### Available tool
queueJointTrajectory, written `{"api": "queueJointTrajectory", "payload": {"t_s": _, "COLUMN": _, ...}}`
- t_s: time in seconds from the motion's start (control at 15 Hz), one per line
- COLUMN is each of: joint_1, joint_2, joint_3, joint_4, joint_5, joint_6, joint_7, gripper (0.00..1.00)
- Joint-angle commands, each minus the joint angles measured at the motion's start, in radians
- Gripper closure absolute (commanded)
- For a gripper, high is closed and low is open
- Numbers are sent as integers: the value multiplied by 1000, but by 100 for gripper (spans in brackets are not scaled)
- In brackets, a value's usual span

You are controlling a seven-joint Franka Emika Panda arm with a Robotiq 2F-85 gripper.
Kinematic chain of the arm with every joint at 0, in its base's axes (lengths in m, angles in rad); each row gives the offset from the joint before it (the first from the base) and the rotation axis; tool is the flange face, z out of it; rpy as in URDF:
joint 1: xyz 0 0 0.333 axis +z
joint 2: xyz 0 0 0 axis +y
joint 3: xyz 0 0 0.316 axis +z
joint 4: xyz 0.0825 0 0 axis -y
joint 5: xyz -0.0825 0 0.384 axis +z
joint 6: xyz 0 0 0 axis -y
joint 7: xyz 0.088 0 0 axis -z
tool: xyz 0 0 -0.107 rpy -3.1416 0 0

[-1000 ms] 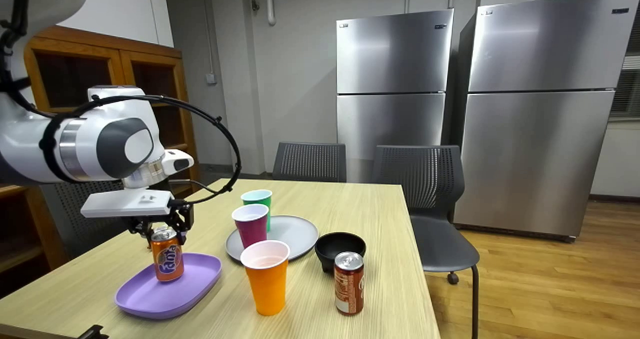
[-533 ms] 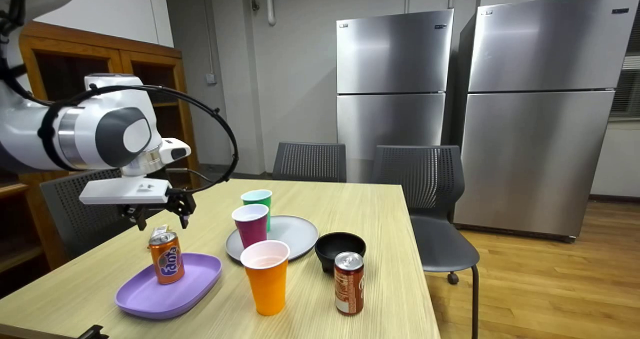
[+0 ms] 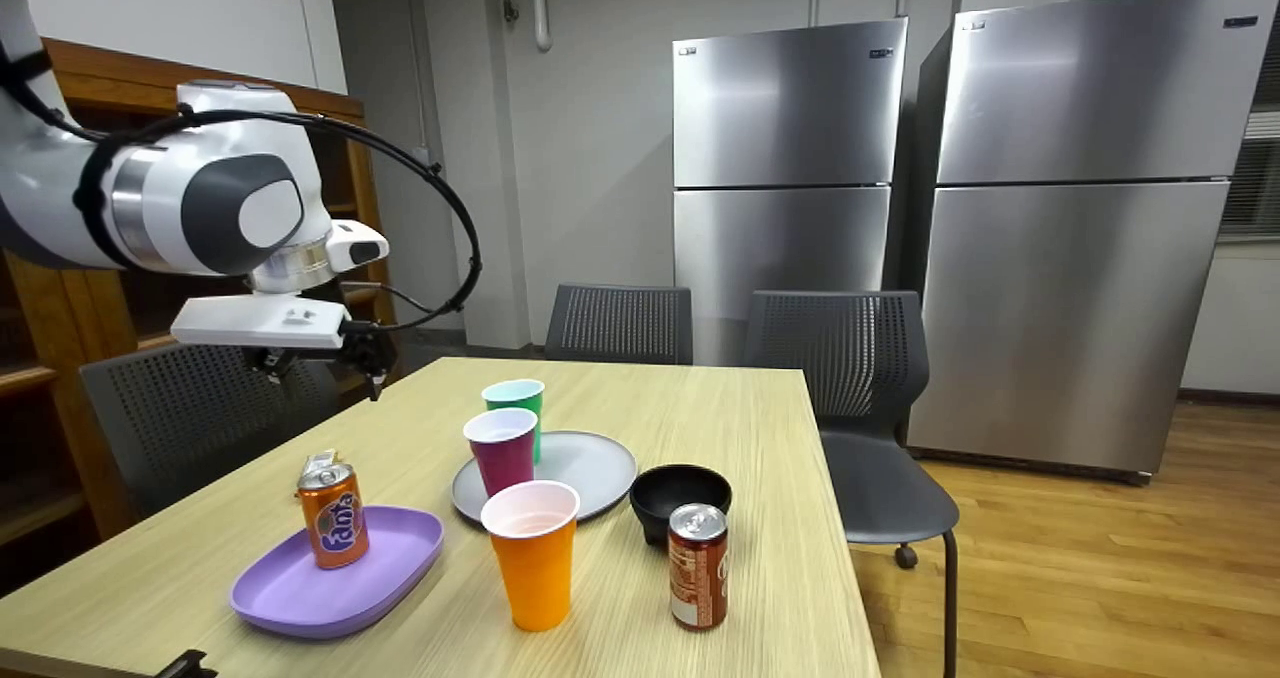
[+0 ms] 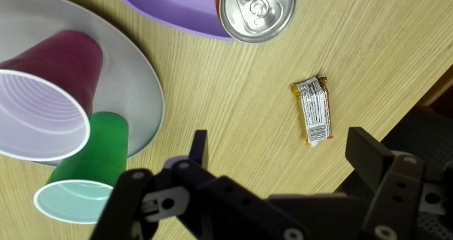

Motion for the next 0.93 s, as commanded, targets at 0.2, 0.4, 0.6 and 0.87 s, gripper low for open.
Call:
{"api": "queueJointTrajectory", "payload": {"t_s": 0.2, "joint_1": -175, "joint_2": -87, "joint_3": 126, "joint_4": 58, "joint_5": 214, "joint_6": -181, "joint_7": -211, "gripper": 0}}
{"api": "queueJointTrajectory", "payload": {"t_s": 0.4, "joint_1": -196, "joint_2": -134, "joint_3": 79, "joint_4": 64, "joint_5": 239, "joint_6": -250, "joint_7": -197, "gripper": 0}}
{"api": "queueJointTrajectory", "payload": {"t_s": 0.6, "joint_1": -222, "joint_2": -176, "joint_3": 32, "joint_4": 63, "joint_5": 217, "joint_6": -302, "joint_7": -167, "gripper": 0}}
{"api": "queueJointTrajectory", "payload": {"t_s": 0.87, "joint_1": -55, "joint_2": -199, "joint_3": -207, "joint_4": 71, "joint_5": 203, "joint_6": -365, "joint_7": -168, "gripper": 0}}
